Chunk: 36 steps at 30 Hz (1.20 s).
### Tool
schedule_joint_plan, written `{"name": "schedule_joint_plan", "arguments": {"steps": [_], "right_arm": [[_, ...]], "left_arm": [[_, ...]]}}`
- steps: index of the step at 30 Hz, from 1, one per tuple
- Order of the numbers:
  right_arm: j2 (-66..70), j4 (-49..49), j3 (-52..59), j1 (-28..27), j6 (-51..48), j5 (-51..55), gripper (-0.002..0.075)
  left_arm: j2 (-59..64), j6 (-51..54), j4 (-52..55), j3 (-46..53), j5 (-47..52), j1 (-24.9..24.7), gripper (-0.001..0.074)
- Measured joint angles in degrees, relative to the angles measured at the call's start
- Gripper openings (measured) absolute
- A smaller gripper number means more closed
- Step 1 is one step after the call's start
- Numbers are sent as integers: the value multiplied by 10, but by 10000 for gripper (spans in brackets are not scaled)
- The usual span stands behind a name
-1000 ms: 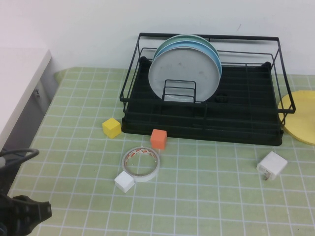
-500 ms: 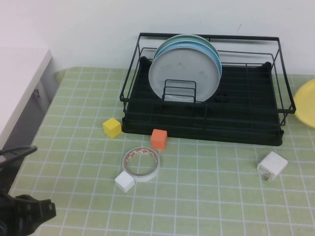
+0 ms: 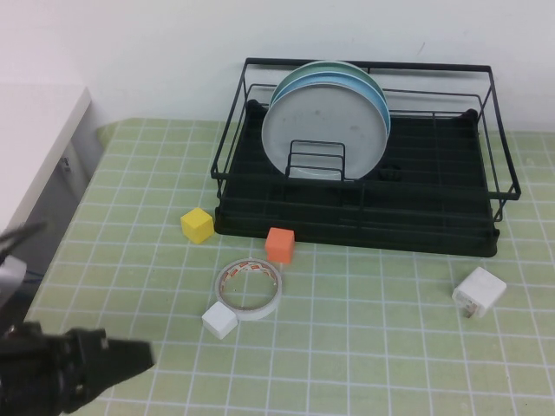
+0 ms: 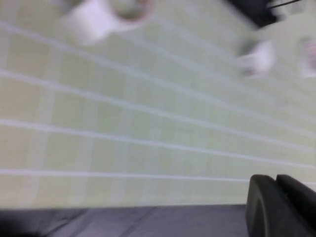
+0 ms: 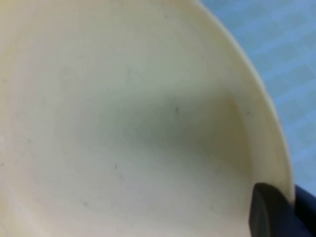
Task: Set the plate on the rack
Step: Pick up the plate from the table, then hand over the plate
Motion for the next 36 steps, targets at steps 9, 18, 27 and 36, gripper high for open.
{"name": "schedule_joint_plan", "arguments": {"steps": [9, 18, 27, 36], "right_arm": [[-149, 279, 106, 108, -263, 19, 10], [-220, 320, 260, 363, -269, -69, 9], [-201, 350, 290, 482, -257, -135, 9], [-192, 419, 290, 484, -299, -139, 9]], "left_arm": [[0, 104, -245, 0, 82, 0, 331], [0, 135, -265, 0, 94, 0, 584], [0, 180, -252, 0, 93, 0, 565], [0, 230, -232, 0, 81, 0, 147]]}}
